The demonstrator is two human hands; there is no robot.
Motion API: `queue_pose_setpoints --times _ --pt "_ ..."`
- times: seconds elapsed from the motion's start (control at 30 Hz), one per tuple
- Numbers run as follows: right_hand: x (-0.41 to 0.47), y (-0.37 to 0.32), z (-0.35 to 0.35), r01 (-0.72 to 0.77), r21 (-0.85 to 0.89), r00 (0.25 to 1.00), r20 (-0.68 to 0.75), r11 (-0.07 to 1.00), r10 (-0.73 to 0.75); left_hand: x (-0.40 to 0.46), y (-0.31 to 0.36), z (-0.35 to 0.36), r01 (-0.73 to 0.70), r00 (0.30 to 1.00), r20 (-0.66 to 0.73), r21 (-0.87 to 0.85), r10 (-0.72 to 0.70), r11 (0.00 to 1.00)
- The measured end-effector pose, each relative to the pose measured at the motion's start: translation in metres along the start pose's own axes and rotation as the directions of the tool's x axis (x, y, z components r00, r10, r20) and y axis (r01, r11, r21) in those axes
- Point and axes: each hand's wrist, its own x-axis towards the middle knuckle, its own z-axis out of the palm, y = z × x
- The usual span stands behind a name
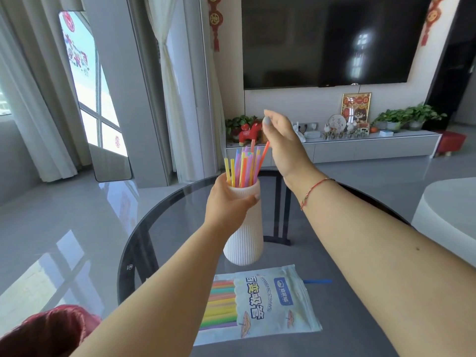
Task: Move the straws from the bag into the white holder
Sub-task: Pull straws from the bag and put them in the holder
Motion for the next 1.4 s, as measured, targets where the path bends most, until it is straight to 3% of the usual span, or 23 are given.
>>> queue_pose_setpoints --times 0.1,0.2,0.27,0.43,0.6,0.83,0.9,0.97,1.1,1.23,1.4 --pt "-0.003 -0.004 -0.002 0.090 -0.097 0.994 0.068 0.991 -0.083 0.000 0.001 0.000 -0.016 1.000 0.003 0.038 0.016 0.999" --pt "-0.007 -0.003 0.000 0.020 -0.195 0.971 0.237 0.981 0.027 0.000 0.003 -0.002 -0.023 1.000 0.017 0.061 0.022 0.998" --pt "-0.011 -0.001 0.001 -0.012 -0.223 0.963 0.260 0.975 0.072 0.001 0.004 -0.003 -0.014 0.999 0.031 0.090 0.011 0.996" --pt "-0.017 -0.009 -0.007 0.026 -0.168 0.991 0.135 0.985 -0.004 -0.001 -0.005 -0.008 0.058 0.998 0.025 0.175 -0.063 0.983" --pt "-0.033 0.002 -0.012 -0.033 -0.081 0.999 0.035 0.996 0.036 -0.013 -0.011 -0.011 0.142 0.990 -0.006 0.169 -0.143 0.975" --pt "-0.086 0.028 -0.024 -0.190 0.044 0.976 -0.098 0.981 0.193 -0.046 -0.020 -0.017 0.000 0.976 -0.204 0.339 0.073 0.941" --pt "-0.103 0.038 -0.030 -0.251 0.055 0.956 -0.142 0.966 0.257 -0.055 -0.024 -0.019 -0.062 0.989 -0.094 0.431 0.113 0.900" --pt "-0.120 0.049 -0.036 -0.328 0.035 0.926 -0.188 0.944 0.329 -0.064 -0.031 -0.022 -0.151 0.988 0.115 0.540 0.106 0.828" --pt "-0.154 0.068 -0.047 -0.542 0.020 0.815 -0.232 0.840 0.531 -0.079 -0.045 -0.031 -0.236 0.883 0.450 0.667 -0.131 0.707" --pt "-0.183 0.079 -0.049 -0.703 0.028 0.690 -0.215 0.710 0.691 -0.092 -0.058 -0.036 -0.313 0.774 0.554 0.755 -0.306 0.576" --pt "-0.200 0.076 -0.036 -0.770 -0.001 0.633 -0.126 0.638 0.764 -0.097 -0.077 -0.033 -0.343 0.752 0.581 0.748 -0.311 0.568"
